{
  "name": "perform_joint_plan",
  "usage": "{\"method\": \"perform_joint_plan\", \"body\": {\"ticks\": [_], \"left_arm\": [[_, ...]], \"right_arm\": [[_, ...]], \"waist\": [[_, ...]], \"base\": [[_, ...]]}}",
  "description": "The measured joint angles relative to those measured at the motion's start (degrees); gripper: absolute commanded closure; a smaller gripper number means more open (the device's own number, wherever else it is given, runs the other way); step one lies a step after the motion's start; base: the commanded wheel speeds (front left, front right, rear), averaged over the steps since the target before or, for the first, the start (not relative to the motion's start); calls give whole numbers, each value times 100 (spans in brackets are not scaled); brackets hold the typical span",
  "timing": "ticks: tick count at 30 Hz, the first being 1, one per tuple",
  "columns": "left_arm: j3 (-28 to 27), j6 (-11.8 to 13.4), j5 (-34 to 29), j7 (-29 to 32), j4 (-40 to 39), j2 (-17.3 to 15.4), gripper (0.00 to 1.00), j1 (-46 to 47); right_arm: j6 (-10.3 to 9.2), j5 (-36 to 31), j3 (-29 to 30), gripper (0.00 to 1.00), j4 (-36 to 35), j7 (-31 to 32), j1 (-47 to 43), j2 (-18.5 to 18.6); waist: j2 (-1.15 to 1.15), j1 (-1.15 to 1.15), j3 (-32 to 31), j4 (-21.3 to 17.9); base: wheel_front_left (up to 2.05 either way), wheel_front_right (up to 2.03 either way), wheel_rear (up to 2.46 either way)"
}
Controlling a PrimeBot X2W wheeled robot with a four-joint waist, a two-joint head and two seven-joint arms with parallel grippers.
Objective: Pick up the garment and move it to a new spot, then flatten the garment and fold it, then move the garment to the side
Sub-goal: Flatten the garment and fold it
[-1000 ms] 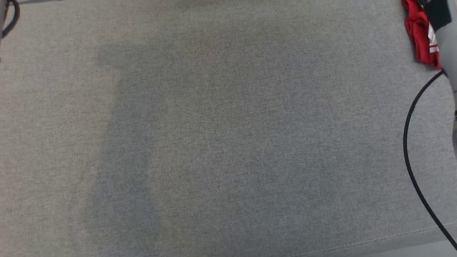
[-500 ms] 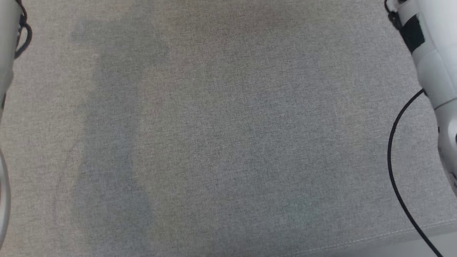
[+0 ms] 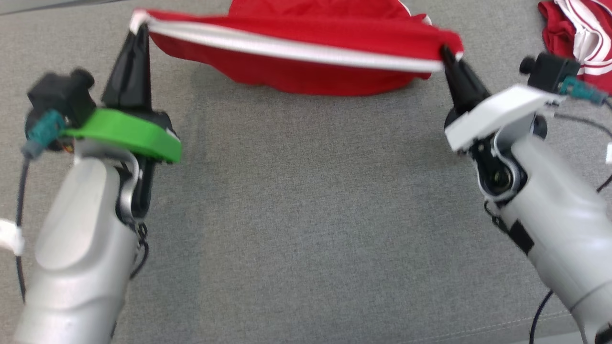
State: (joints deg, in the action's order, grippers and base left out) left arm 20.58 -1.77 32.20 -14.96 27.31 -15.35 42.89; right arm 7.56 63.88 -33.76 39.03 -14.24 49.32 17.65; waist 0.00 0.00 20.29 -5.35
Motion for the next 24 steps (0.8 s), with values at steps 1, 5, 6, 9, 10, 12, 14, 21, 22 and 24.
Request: {"method": "perform_joint_plan", "body": {"ticks": [1, 5, 6, 9, 10, 12, 14, 21, 22, 24], "left_arm": [[-90, 32, -23, 0, -142, 63, 100, -263], [-436, 36, -152, -1, -656, 266, 100, -1405], [-542, 46, -174, 0, -755, 316, 100, -1682], [-751, 26, -310, 1, -1005, 459, 100, -2403], [-824, 11, -318, 1, -1066, 517, 100, -2640], [-934, -12, -376, 2, -1115, 603, 100, -3035], [-1080, -29, -386, 2, -1207, 725, 100, -3402], [-1403, -127, -503, 12, -1437, 1053, 100, -4479], [-1417, -138, -514, 19, -1436, 1080, 100, -4562], [-1428, -183, -668, 19, -1425, 1092, 100, -4687]], "right_arm": [[0, 25, -67, 100, -104, -3, -217, 48], [1, 242, -215, 100, -543, -44, -1179, 250], [3, 286, -234, 100, -644, -47, -1403, 282], [5, 388, -233, 100, -890, -48, -2009, 371], [7, 400, -222, 100, -961, -48, -2214, 414], [8, 404, -194, 100, -1103, -49, -2579, 475], [9, 404, -160, 100, -1245, -51, -2947, 493], [10, 266, 107, 100, -1836, -55, -4241, 535], [11, 242, 166, 100, -1909, -56, -4383, 538], [11, 187, 308, 100, -2102, -56, -4657, 535]], "waist": [[0, 0, -44, 7], [0, 0, -267, 30], [0, 0, -325, 32], [0, 0, -489, 37], [0, 0, -547, 40], [0, 0, -653, 46], [0, 0, -757, 53], [0, 0, -1088, 108], [0, 0, -1115, 125], [0, 0, -1159, 170]], "base": [[0, 0, 0], [0, 0, 0], [0, 0, 0], [0, 0, 0], [0, 0, 0], [0, 0, 0], [0, 0, 0], [0, 0, 0], [0, 0, 0], [0, 0, 0]]}}
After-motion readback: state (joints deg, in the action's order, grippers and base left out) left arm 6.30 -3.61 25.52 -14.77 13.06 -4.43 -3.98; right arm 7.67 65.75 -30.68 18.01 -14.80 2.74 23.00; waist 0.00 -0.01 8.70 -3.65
